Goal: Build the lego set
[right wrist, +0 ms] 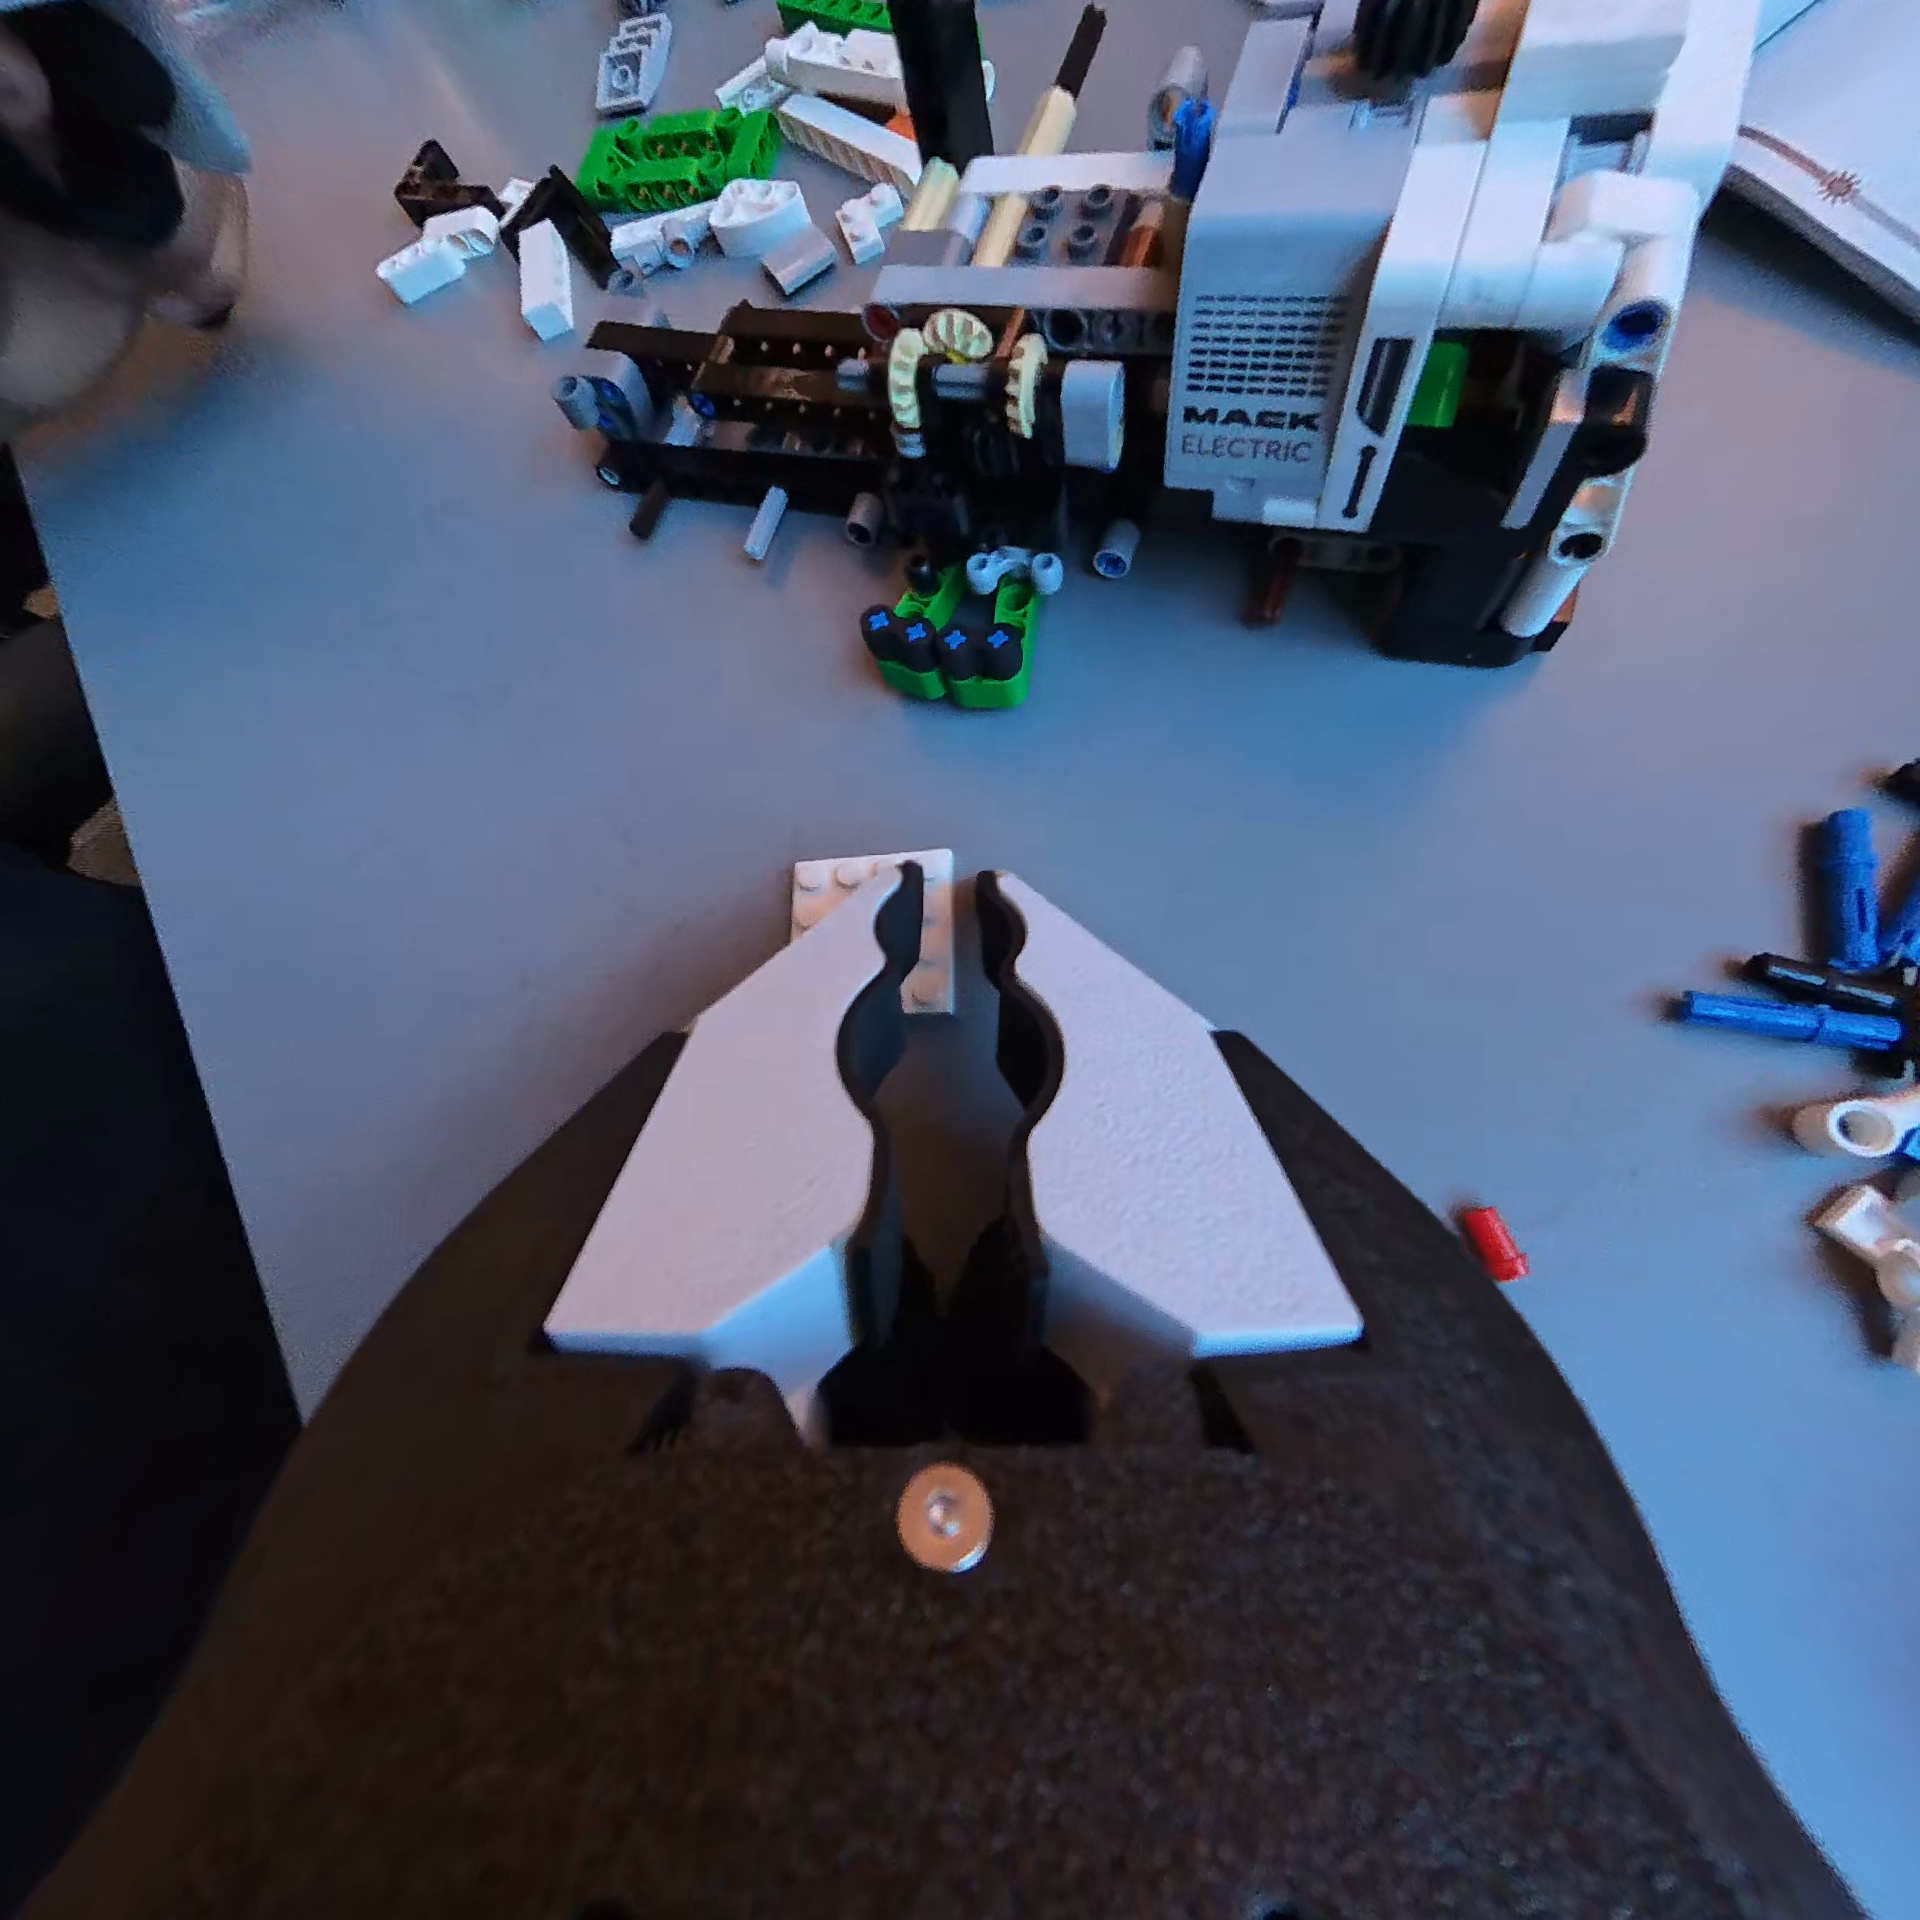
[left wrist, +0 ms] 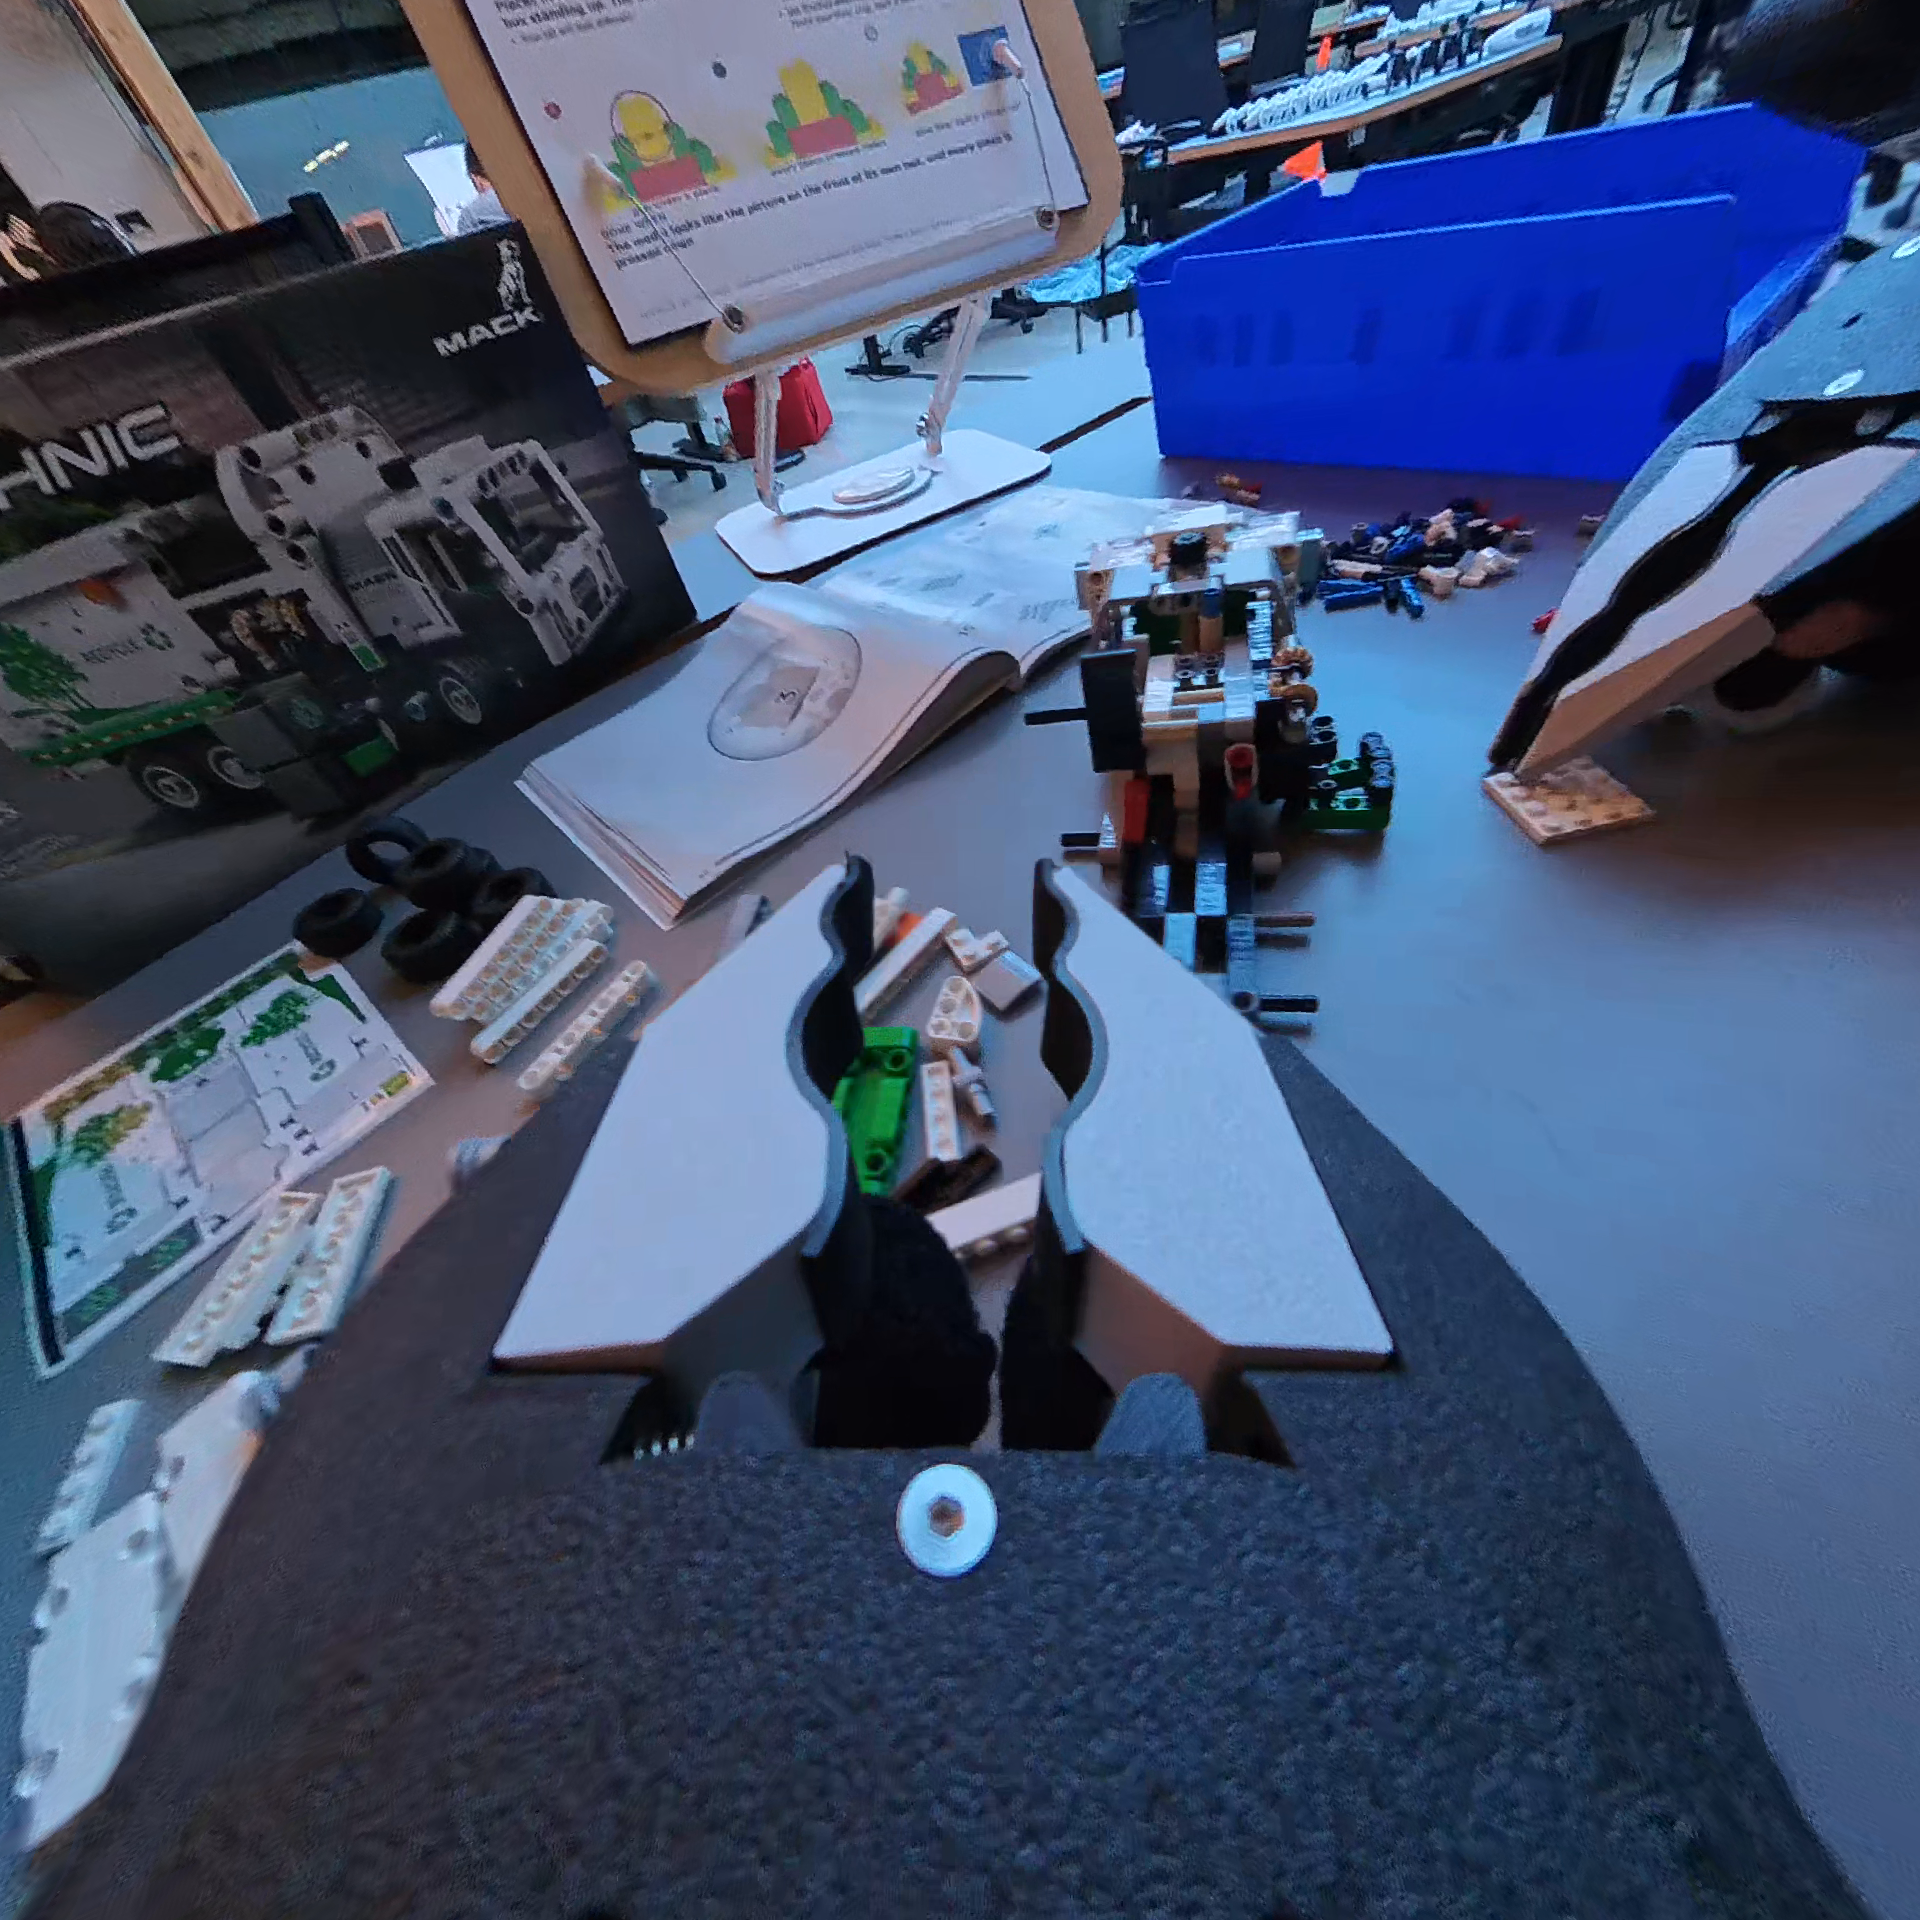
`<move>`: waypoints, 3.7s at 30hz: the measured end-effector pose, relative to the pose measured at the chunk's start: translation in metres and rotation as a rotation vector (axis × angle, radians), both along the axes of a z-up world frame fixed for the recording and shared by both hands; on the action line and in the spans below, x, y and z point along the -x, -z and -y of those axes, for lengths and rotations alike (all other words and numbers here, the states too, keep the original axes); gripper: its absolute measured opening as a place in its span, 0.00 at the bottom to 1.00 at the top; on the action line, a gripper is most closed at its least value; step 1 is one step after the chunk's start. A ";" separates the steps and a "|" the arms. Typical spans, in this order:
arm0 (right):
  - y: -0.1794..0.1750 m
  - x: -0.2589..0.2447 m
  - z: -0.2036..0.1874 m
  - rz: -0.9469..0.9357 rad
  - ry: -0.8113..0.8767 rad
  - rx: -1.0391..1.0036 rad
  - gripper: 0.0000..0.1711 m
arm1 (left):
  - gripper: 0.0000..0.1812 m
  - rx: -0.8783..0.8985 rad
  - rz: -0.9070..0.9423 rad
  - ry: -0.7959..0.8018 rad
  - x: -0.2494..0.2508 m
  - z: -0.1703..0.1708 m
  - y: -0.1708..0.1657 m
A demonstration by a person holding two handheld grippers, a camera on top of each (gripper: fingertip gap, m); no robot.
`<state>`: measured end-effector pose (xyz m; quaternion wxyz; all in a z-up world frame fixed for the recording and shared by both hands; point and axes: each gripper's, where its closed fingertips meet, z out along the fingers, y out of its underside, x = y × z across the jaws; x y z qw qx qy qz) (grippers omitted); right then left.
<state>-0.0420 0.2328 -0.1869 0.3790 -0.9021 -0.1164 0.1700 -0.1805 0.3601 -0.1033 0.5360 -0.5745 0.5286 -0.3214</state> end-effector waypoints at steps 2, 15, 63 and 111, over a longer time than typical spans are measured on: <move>0.000 -0.001 0.000 -0.002 0.000 -0.002 0.06 | 0.16 -0.037 0.000 -0.017 -0.002 -0.008 -0.004; -0.065 -0.130 -0.015 0.101 0.418 -0.376 0.14 | 0.15 0.090 0.042 -0.220 0.020 -0.040 0.006; -0.062 -0.155 -0.006 0.154 0.524 -0.418 0.09 | 0.17 0.291 -0.450 -0.223 0.080 -0.094 0.022; -0.058 -0.149 -0.009 0.206 0.493 -0.411 0.08 | 0.00 -0.487 -0.682 -0.053 0.030 -0.006 0.053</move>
